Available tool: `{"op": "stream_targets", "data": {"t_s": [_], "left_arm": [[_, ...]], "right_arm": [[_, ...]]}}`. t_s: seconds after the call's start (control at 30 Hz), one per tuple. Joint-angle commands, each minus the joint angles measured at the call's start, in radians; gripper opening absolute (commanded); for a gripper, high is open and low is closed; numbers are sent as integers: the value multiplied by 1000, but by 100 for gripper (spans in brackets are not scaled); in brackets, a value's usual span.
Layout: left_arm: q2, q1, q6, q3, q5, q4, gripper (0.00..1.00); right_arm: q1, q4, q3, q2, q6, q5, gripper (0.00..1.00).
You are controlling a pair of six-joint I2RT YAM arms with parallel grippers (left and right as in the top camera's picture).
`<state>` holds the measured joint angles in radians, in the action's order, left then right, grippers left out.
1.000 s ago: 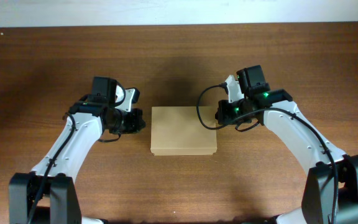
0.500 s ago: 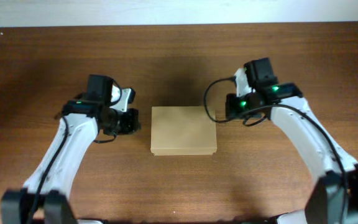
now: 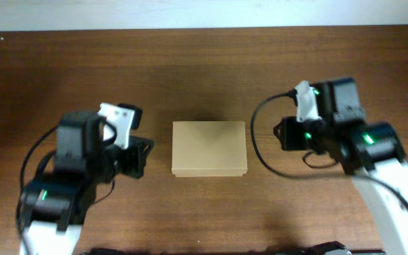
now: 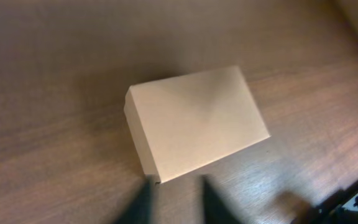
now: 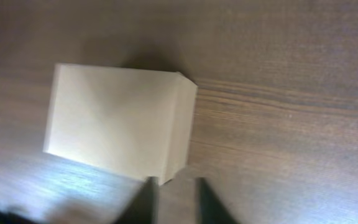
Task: Pack container
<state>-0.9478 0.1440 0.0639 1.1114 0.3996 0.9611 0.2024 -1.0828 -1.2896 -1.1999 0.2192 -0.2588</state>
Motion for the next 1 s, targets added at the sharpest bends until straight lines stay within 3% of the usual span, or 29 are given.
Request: {"op": "stream_targets", "data": {"t_s": [0.0, 0.03, 0.07, 0.77, 0.9, 0.97], "left_arm": [[89, 2, -16, 19, -4, 5, 68], [110, 2, -16, 19, -4, 5, 100], [131, 2, -16, 19, -4, 5, 100], [202, 18, -16, 19, -8, 14, 100], [237, 13, -22, 12, -106, -15, 100], [285, 10, -115, -18, -148, -118, 100]], "right_arm": [[0, -15, -14, 73, -4, 9, 65], [0, -23, -14, 89, -4, 9, 92], [0, -30, -14, 103, -4, 9, 99], [0, -32, -14, -6, -4, 9, 99], [0, -32, -14, -40, -4, 9, 99], [0, -32, -14, -56, -4, 9, 99]]}}
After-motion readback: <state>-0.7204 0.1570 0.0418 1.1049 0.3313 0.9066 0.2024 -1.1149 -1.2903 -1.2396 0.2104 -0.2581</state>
